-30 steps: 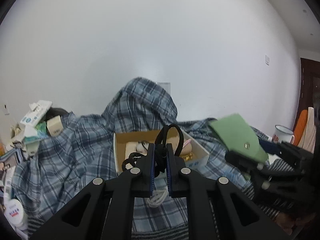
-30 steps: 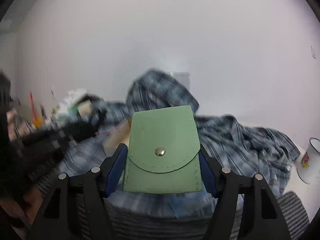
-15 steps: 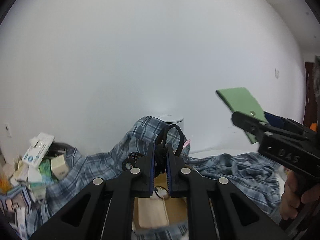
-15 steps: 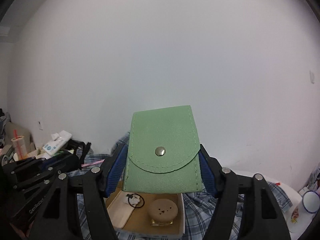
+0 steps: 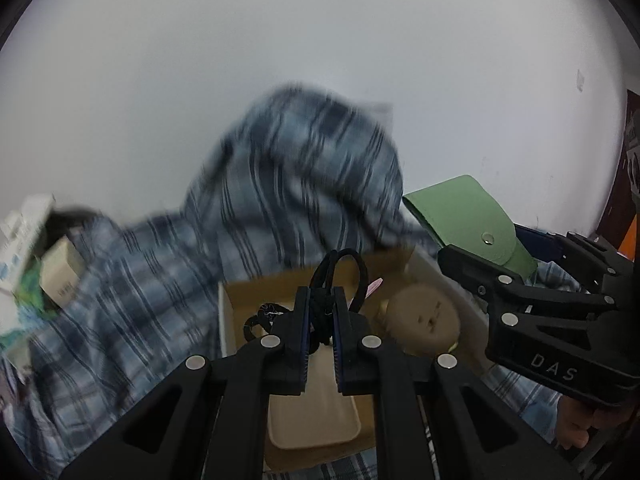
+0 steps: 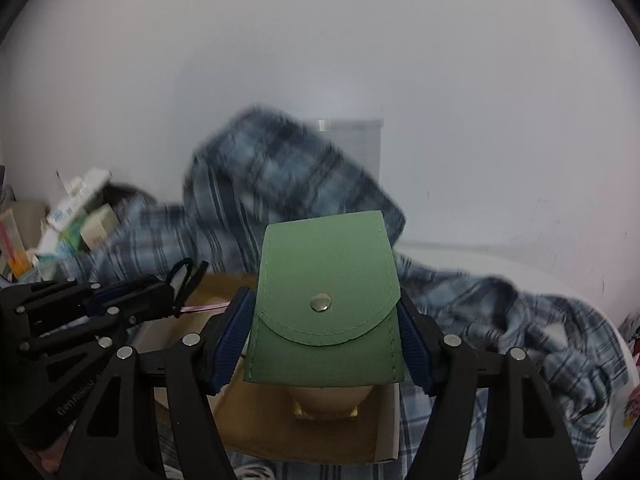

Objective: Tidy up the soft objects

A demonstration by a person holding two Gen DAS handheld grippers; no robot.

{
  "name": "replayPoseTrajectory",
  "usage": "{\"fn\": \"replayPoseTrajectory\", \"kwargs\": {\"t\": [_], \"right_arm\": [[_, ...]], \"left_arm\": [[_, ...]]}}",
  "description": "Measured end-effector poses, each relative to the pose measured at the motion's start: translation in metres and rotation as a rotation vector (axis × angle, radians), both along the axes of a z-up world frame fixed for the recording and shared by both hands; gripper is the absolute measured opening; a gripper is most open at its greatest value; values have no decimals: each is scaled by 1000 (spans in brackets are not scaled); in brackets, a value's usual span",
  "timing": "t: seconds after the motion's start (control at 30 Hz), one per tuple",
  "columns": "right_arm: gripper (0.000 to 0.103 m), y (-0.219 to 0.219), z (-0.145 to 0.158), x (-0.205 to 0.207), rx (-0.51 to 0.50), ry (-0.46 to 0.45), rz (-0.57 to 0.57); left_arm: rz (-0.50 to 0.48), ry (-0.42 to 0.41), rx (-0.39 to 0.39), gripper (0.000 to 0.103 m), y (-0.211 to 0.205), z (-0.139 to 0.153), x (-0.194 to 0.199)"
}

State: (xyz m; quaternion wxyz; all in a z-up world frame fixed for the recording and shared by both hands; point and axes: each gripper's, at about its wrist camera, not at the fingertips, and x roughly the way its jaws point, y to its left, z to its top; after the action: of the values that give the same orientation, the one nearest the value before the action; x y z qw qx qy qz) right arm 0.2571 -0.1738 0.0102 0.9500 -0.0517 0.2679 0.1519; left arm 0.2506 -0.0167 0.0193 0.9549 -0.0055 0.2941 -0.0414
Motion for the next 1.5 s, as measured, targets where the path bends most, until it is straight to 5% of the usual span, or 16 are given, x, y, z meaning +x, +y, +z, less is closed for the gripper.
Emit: {"fn": "replayPoseTrajectory", "kwargs": {"t": [0.27,0.6,0.67,0.73,0.77,0.87,1.13,1.5], "right_arm": [[67,-17,-41,27,52,167,3],[67,-13,-52,36,52,238,40],[67,-12,-53,37,48,251,46],[67,-12,-53,36,47,255,49],[71,-11,-53,36,41,256,50],[90,-9,-51,33,11,234,34],[90,-12,-33,27,20,208,30],[90,-43,59,-52,69,-39,18]], "left_arm": [[15,198,-52,10,9,-44,23],[27,235,-63,10,14,-57,29],[36,231,-60,18,16,-58,28],[49,217,-40,73,16,-56,26],[62,192,-24,81,15,-54,23],[80,110,-17,84,17,-45,15],[92,32,-69,84,27,-16,4],[42,-205,-52,88,14,62,-80]]}}
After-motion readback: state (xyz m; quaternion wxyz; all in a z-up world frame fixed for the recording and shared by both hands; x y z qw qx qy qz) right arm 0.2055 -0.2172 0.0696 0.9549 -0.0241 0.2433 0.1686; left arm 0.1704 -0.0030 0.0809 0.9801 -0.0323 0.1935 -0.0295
